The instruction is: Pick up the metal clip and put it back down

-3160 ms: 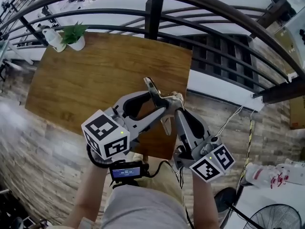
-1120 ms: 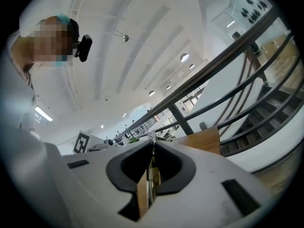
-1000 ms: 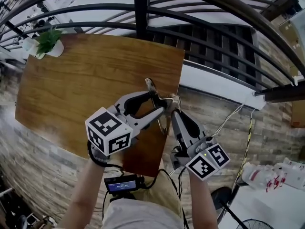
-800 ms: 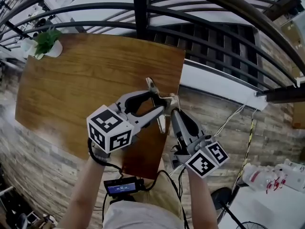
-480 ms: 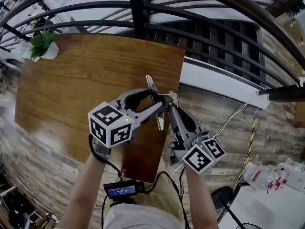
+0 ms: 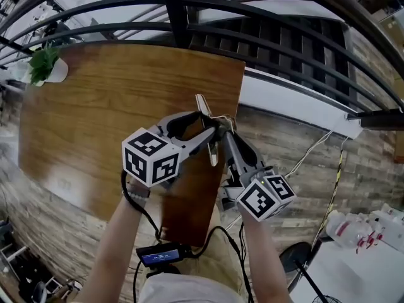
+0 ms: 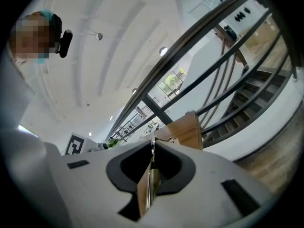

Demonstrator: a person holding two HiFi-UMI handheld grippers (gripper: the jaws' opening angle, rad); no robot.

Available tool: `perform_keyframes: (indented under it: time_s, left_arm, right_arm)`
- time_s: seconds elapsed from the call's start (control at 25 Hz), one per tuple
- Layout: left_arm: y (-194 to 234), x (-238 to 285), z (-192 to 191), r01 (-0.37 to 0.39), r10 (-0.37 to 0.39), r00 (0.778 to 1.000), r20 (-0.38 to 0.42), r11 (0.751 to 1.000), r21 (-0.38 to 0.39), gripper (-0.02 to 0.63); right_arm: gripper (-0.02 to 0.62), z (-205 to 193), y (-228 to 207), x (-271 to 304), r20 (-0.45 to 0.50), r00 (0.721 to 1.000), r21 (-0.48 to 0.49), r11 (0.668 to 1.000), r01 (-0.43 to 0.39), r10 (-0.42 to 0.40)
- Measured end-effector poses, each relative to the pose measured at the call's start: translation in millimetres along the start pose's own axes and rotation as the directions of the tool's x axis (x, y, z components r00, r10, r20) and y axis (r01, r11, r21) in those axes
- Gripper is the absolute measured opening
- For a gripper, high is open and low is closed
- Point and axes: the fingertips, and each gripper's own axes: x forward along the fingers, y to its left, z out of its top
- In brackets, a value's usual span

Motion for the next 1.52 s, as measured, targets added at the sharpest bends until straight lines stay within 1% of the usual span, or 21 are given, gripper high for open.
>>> perform_keyframes:
  time_s: [0.12, 0.24, 0.4, 0.64, 0.8, 1.04, 1.12, 1.2, 1.28, 1.32, 1.4, 1.52]
  left_arm:
    - [6, 9, -3, 0.000, 0.000, 1.000, 0.003, 1.000, -0.027, 0.225]
    - [10, 13, -3, 0.006, -0.005, 1.000, 0.023, 0.998, -0.062, 0.225]
    - [17, 15, -5, -0.006, 0.007, 1.000, 0.024, 0.998, -0.055, 0.224]
    - [17, 13, -5, -0.005, 0.007, 0.999, 0.035, 0.998, -0.055, 0.225]
    - [14, 10, -2, -0.007, 0.008, 0.999, 0.036, 0.999, -0.046, 0.225]
    - [11, 3, 1, -0.018, 0.020, 0.999, 0.043, 0.999, -0.036, 0.225]
    - [8, 0, 0, -0.017, 0.018, 0.999, 0.047, 0.999, -0.030, 0.224]
    - [3, -4, 1, -0.016, 0.017, 0.999, 0.050, 1.000, -0.016, 0.222]
    - [1, -9, -1, -0.025, 0.024, 0.998, 0.060, 1.000, 0.005, 0.219]
    - [2, -13, -2, -0.035, 0.034, 0.997, 0.072, 0.999, 0.017, 0.212]
    - [6, -21, -2, -0.064, 0.059, 0.993, 0.104, 0.997, 0.044, 0.153]
    - [5, -34, 2, -0.094, 0.081, 0.986, 0.144, 0.992, 0.082, 0.092]
  right_arm:
    - [0.025, -1, -13, 9, 0.001, 1.000, 0.019, 1.000, 0.019, -0.019]
    - [0.025, -3, -23, 19, -0.013, 0.999, 0.008, 0.999, 0.034, -0.034]
    - [0.025, -4, -35, 31, -0.021, 0.998, 0.005, 0.998, 0.056, -0.056]
    - [0.025, -5, -55, 37, -0.012, 0.994, 0.068, 0.992, 0.109, -0.108]
    - [0.026, -8, -61, 40, -0.023, 0.992, 0.102, 0.987, 0.123, -0.121]
    - [0.038, -6, -60, 40, -0.046, 0.989, 0.071, 0.987, 0.145, -0.141]
    - [0.058, -9, -60, 38, -0.064, 0.989, 0.064, 0.988, 0.137, -0.133]
    - [0.119, -9, -59, 33, -0.075, 0.990, 0.063, 0.990, 0.128, -0.123]
    - [0.129, -12, -59, 27, -0.076, 0.989, 0.040, 0.991, 0.130, -0.126]
    - [0.129, -15, -59, 25, -0.076, 0.988, 0.020, 0.991, 0.133, -0.131]
    - [0.120, -21, -57, 19, -0.074, 0.987, -0.024, 0.990, 0.140, -0.141]
    - [0.058, -23, -54, 6, -0.065, 0.984, -0.095, 0.982, 0.162, -0.169]
